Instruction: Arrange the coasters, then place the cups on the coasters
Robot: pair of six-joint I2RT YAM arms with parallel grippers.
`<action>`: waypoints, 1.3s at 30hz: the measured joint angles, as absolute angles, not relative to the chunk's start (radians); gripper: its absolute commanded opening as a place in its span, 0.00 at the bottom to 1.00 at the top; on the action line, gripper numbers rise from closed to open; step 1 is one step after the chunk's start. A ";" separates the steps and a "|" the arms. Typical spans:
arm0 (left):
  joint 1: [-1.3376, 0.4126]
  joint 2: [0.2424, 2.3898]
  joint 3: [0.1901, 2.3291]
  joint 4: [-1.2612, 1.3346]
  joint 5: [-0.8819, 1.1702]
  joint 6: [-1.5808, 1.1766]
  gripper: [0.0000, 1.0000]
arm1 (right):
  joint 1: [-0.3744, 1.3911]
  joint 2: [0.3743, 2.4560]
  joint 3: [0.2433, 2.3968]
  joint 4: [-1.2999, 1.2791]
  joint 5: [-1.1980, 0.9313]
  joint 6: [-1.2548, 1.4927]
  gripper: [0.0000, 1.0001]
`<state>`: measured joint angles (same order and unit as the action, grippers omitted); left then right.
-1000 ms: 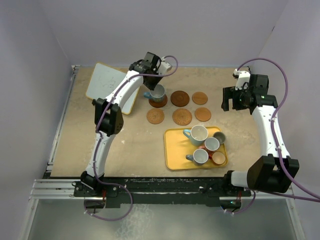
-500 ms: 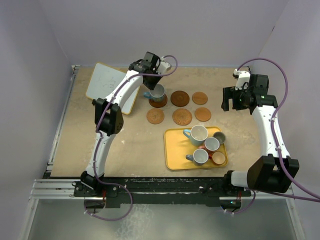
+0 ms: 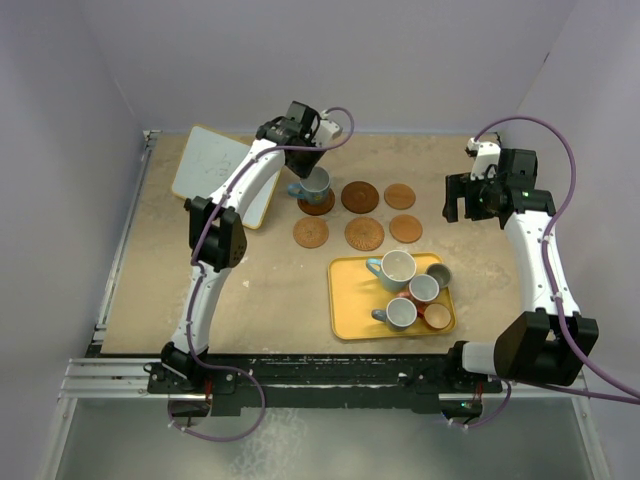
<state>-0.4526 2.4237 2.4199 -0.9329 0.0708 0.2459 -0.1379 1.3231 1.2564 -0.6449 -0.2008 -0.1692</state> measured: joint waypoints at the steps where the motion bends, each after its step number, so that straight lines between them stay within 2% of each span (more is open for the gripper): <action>1: -0.452 2.424 2.420 -0.933 0.071 0.245 0.17 | -0.138 1.323 1.256 -0.645 -0.201 -0.170 0.90; 6: -0.452 2.424 2.420 -0.934 0.071 0.245 0.16 | -0.138 1.323 1.256 -0.645 -0.201 -0.169 0.90; 11: -0.451 2.424 2.420 -0.935 0.071 0.244 0.09 | -0.138 1.323 1.256 -0.645 -0.201 -0.170 0.90; 21: -0.451 2.424 2.420 -0.936 0.071 0.242 0.09 | -0.138 1.323 1.256 -0.645 -0.201 -0.171 0.90; 31: -0.449 2.424 2.420 -0.938 0.071 0.237 0.17 | -0.138 1.323 1.256 -0.645 -0.201 -0.172 0.90; 39: -0.448 2.409 2.411 -0.918 0.067 0.247 0.36 | -0.138 1.323 1.256 -0.645 -0.201 -0.172 0.91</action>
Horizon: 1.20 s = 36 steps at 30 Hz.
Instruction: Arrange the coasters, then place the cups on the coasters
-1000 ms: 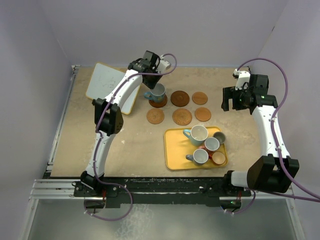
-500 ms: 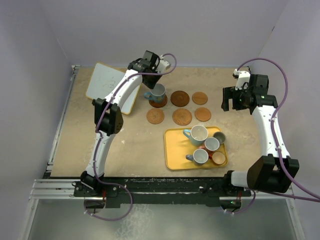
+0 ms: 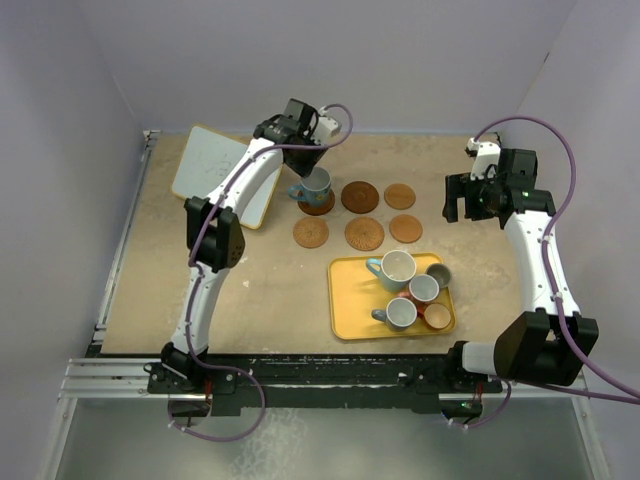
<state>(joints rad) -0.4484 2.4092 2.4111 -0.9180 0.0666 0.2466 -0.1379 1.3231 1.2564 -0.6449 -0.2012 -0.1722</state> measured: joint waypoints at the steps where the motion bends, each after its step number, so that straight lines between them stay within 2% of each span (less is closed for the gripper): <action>1: -0.448 2.401 2.407 -0.915 0.064 0.249 0.39 | -0.138 1.323 1.256 -0.645 -0.201 -0.172 0.91; 13: -0.448 2.093 2.178 -0.770 0.104 0.254 0.70 | -0.138 1.323 1.256 -0.645 -0.202 -0.182 0.92; 20: -0.501 1.943 2.018 -0.686 0.180 0.265 0.75 | -0.138 1.319 1.256 -0.643 -0.202 -0.195 0.96; 22: -0.540 1.905 1.952 -0.658 0.192 0.281 0.76 | -0.138 1.311 1.252 -0.640 -0.202 -0.196 1.00; 27: -0.672 1.835 1.811 -0.599 0.212 0.334 0.78 | -0.138 1.288 1.250 -0.637 -0.201 -0.199 1.00; 36: -0.823 1.824 1.751 -0.548 0.271 0.370 0.80 | -0.140 1.275 1.250 -0.637 -0.200 -0.198 1.00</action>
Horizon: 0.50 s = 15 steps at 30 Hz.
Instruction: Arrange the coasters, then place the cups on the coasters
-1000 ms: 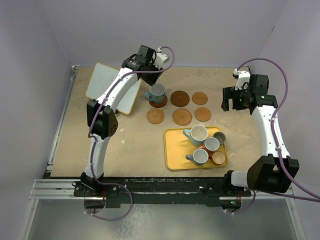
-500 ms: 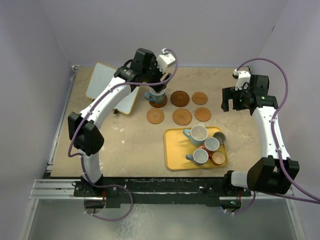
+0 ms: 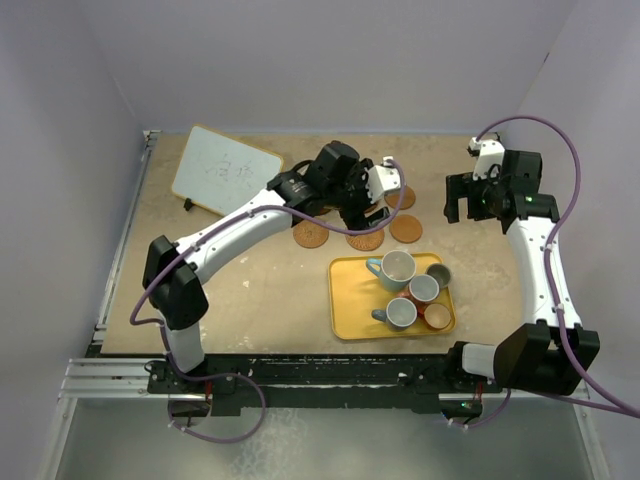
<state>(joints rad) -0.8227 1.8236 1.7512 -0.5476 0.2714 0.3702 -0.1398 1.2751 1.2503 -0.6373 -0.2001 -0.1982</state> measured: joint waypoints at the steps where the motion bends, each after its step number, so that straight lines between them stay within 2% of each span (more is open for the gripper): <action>1: -0.830 1.824 1.751 -0.540 0.274 0.371 0.80 | -0.141 1.275 1.250 -0.637 -0.200 -0.198 1.00; 10: -0.898 1.861 1.752 -0.530 0.278 0.377 0.81 | -0.143 1.275 1.250 -0.637 -0.193 -0.197 1.00; 15: -0.939 1.921 1.752 -0.529 0.280 0.359 0.78 | -0.143 1.272 1.250 -0.634 -0.192 -0.196 1.00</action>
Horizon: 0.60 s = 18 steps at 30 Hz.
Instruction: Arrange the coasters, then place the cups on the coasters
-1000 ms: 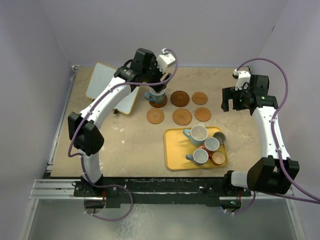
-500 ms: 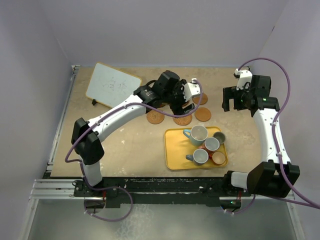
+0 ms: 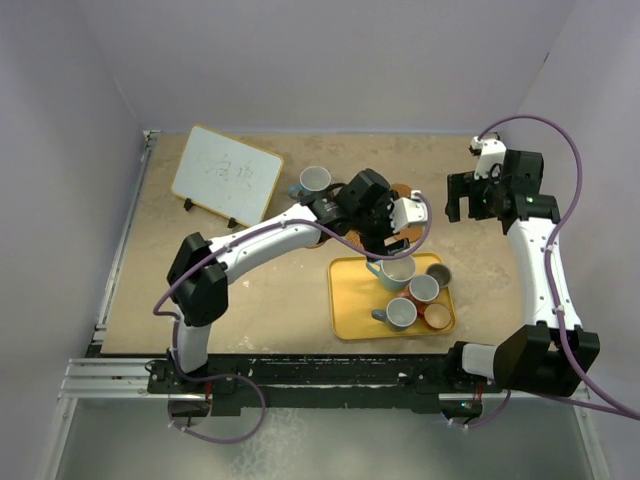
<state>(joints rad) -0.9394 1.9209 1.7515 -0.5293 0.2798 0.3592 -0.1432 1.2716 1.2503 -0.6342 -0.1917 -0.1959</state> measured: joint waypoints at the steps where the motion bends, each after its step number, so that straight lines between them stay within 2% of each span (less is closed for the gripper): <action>1: -0.947 1.933 1.753 -0.529 0.280 0.356 0.78 | -0.143 1.270 1.250 -0.631 -0.189 -0.195 1.00; 18: -0.995 2.142 1.892 -0.549 0.249 0.332 0.53 | -0.143 1.248 1.250 -0.621 -0.176 -0.193 1.00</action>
